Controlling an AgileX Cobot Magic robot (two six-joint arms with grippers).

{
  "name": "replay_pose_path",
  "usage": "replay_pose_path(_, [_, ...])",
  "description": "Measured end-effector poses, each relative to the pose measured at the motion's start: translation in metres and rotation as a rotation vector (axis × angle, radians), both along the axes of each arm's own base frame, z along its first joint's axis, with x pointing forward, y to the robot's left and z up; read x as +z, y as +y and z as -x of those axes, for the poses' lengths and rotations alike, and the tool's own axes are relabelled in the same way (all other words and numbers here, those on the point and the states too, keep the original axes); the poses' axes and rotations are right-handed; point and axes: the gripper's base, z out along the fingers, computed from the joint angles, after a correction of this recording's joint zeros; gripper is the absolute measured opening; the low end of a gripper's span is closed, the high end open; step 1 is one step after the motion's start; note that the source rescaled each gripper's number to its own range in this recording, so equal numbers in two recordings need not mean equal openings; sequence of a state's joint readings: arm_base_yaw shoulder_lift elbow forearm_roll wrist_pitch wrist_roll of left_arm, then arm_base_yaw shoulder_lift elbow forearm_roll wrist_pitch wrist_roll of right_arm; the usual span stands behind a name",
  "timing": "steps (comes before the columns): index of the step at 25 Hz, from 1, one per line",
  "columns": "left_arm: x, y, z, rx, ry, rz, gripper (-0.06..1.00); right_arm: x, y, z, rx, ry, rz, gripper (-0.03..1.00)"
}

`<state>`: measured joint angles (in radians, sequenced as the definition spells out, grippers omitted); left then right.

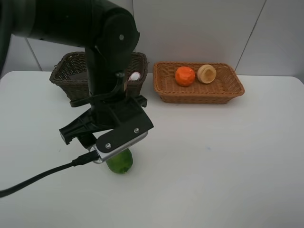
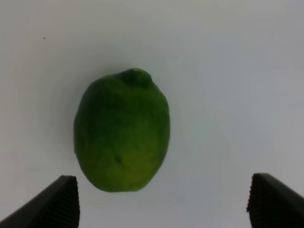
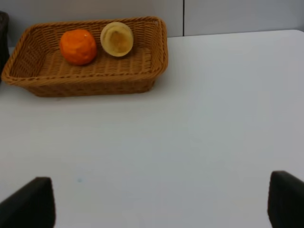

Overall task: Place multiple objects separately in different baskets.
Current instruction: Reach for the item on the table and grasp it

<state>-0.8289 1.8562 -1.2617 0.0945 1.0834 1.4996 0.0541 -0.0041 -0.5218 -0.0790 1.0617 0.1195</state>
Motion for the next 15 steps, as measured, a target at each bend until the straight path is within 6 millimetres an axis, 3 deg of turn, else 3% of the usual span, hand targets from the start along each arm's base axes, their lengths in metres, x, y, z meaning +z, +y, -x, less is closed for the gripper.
replay_pose_path(8, [-0.007, -0.005, -0.005, -0.006, -0.057, 0.079, 0.92, 0.000, 0.000, 0.000, 0.000, 0.000, 0.000, 0.97])
replay_pose_path(15, [-0.027, -0.007, -0.009, -0.001, -0.025, 0.047, 0.92, 0.000, 0.000, 0.000, 0.000, 0.000, 0.000, 0.97])
